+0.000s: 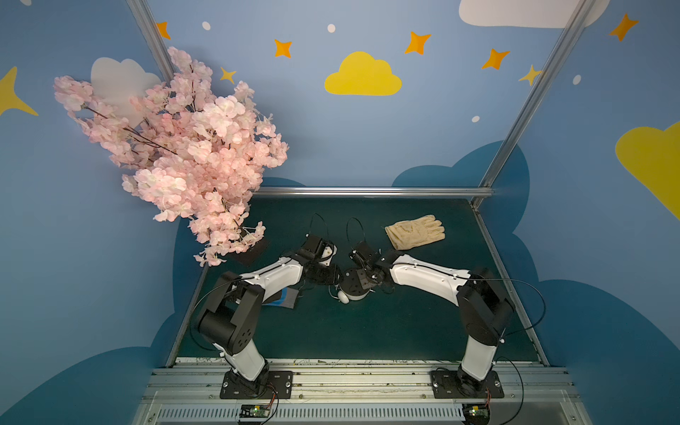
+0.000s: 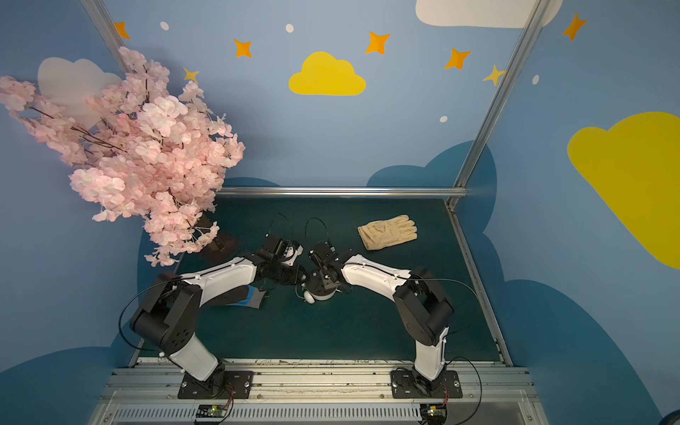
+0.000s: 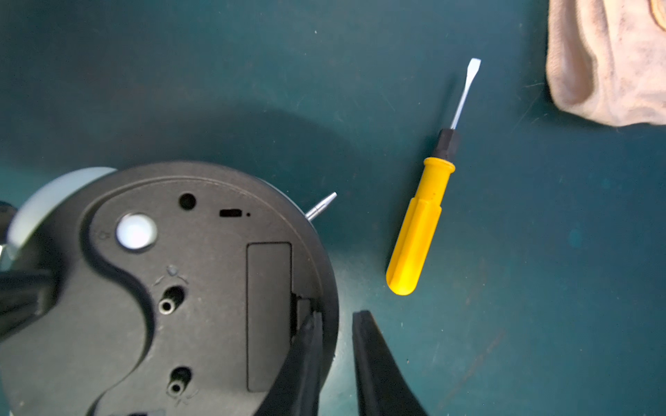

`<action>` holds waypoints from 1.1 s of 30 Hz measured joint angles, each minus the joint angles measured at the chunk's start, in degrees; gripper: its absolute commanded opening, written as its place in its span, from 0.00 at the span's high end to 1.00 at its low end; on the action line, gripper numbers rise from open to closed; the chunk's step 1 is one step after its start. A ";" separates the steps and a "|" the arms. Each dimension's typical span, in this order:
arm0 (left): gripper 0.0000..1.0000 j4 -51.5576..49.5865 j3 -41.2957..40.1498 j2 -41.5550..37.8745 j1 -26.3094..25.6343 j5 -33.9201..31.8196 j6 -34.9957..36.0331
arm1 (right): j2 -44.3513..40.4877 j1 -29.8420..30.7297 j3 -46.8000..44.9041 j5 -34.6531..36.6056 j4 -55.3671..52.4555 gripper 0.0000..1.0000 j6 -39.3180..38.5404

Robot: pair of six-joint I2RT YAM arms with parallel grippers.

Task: Remove the battery from the alarm
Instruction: Remove the cover from the alarm.

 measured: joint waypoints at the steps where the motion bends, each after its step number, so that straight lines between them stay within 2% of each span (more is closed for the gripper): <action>1: 0.59 0.02 0.00 0.00 0.00 0.00 0.00 | 0.20 0.13 0.11 0.39 -0.04 0.80 0.07; 10: 0.59 0.09 0.00 0.20 0.15 0.39 0.00 | 1.16 0.98 0.11 3.37 0.61 0.80 0.13; 22: 0.59 0.11 0.07 0.33 0.26 0.61 0.00 | -0.13 3.34 -6.64 8.57 8.00 0.78 2.03; 27: 0.59 0.11 0.07 0.33 0.26 0.63 0.00 | -2.32 2.64 -10.43 6.49 12.92 0.76 2.05; 33: 0.59 0.15 0.07 0.33 0.28 0.63 -0.02 | -7.21 -1.18 -17.57 -2.93 22.16 0.74 2.71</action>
